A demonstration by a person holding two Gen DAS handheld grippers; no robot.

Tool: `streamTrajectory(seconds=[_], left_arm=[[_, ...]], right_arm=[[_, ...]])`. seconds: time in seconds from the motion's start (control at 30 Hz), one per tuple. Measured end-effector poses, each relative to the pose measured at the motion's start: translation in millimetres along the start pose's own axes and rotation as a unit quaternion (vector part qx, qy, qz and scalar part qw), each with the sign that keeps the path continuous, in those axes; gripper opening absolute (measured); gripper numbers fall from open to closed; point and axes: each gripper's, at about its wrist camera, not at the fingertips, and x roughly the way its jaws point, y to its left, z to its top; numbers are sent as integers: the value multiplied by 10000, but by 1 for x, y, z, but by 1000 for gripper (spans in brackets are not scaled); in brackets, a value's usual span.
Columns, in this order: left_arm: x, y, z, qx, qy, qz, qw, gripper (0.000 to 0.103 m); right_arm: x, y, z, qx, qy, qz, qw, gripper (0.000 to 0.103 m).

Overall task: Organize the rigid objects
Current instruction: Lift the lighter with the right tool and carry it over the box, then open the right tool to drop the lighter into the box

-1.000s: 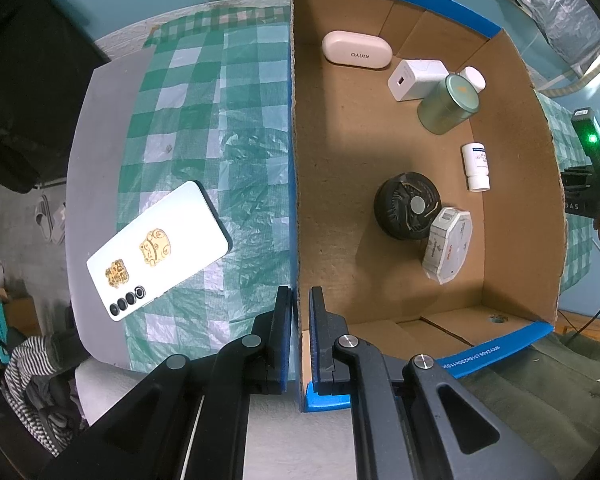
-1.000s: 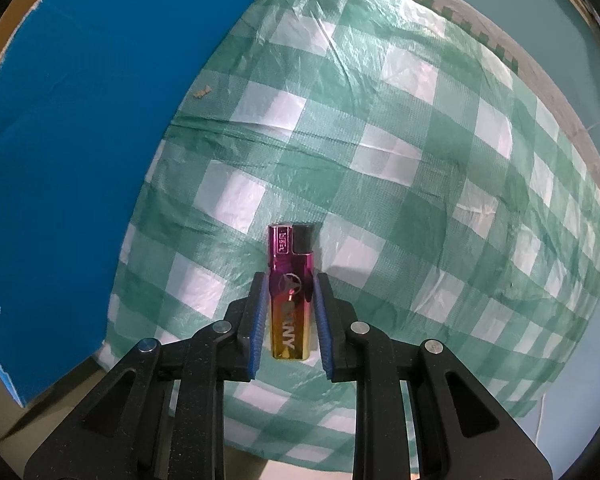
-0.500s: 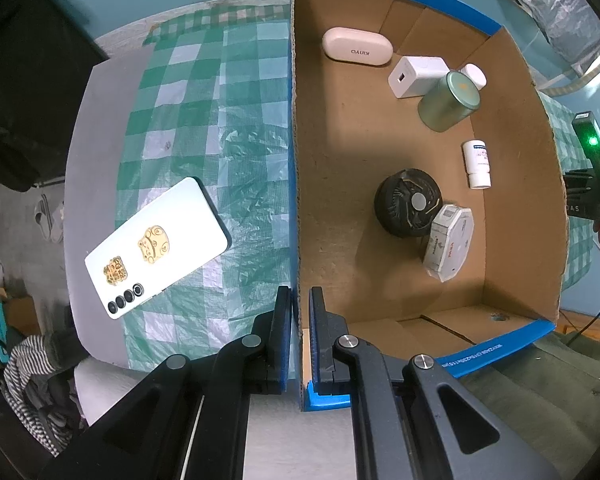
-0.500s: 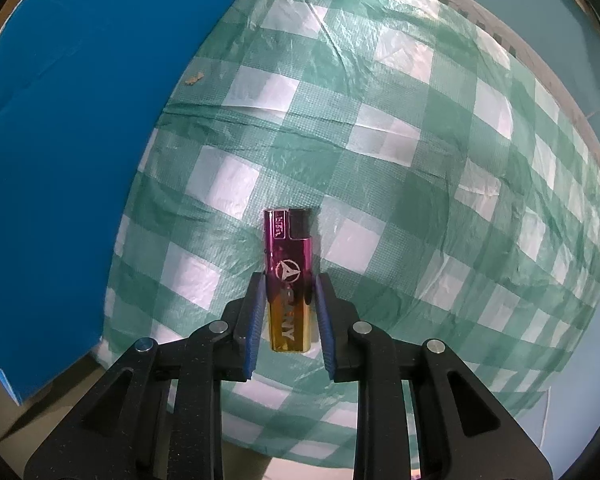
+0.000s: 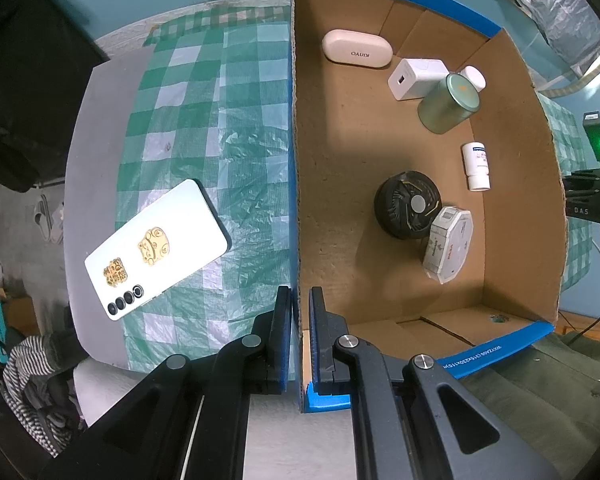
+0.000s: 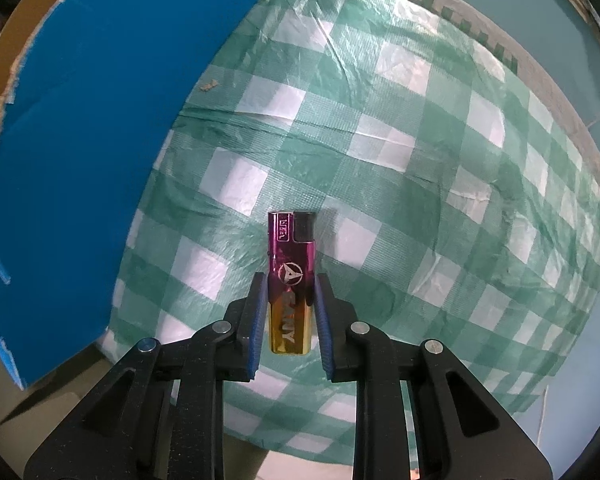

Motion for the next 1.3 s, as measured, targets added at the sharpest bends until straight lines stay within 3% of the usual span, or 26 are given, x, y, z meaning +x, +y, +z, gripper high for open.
streamTrajectory(seconds=[0.47,0.87,1.3], left_arm=[[0,-1,0,9,0,9,10000,7],[-1,-1,1,11,-7,8,10000,7],[-2,-2,2,37,-18,17,10000,7]], right_arm=[[-54,21,12,-283,-351,52,9990,22],[-109,64,39,-730,-836,287,9934,22],[-103,117,74,-1326,-789,326,9875,22]])
